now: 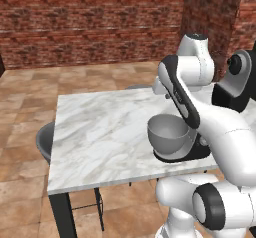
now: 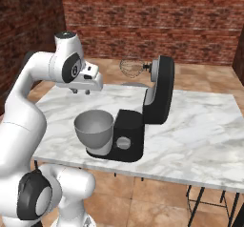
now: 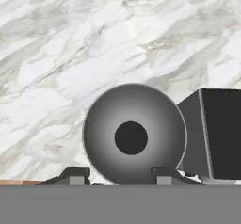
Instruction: Close the stand mixer head.
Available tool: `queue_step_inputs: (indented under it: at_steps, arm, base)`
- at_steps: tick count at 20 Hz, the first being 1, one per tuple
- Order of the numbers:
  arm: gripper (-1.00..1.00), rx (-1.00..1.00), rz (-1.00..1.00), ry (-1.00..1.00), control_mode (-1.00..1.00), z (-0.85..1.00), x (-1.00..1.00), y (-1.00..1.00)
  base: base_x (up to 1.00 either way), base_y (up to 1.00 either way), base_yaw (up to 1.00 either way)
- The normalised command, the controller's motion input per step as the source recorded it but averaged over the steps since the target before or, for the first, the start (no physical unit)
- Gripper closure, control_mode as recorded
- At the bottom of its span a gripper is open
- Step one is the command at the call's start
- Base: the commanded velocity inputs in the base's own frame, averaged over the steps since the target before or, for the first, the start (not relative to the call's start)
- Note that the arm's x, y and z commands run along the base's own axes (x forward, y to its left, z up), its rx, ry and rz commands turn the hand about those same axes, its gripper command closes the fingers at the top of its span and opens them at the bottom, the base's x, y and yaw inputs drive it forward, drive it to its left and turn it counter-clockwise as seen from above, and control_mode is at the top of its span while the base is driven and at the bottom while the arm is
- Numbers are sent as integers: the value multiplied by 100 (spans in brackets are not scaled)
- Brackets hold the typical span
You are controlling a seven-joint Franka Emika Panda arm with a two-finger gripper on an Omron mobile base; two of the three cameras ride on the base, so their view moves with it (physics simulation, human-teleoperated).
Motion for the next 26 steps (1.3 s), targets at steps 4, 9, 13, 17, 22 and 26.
queue_step_inputs:
  at_steps: [4, 9, 13, 17, 22, 26]
  arm:
    - [-100, 5, 0, 0, -100, -9, -21, -14]
    - [-100, 5, 0, -8, -100, 0, -95, -81]
    - [-100, 1, 1, -16, -100, 9, -91, -99]
    - [-100, 3, 6, -17, -100, 18, -80, -98]
    - [-100, 8, 7, -14, -100, 10, -47, -96]
    - [-100, 16, 6, -9, -100, 8, -8, -92]
  base:
    - [0, 0, 0]
    - [0, 0, 0]
    - [0, 0, 0]
    - [0, 0, 0]
    - [0, 0, 0]
    - [0, 0, 0]
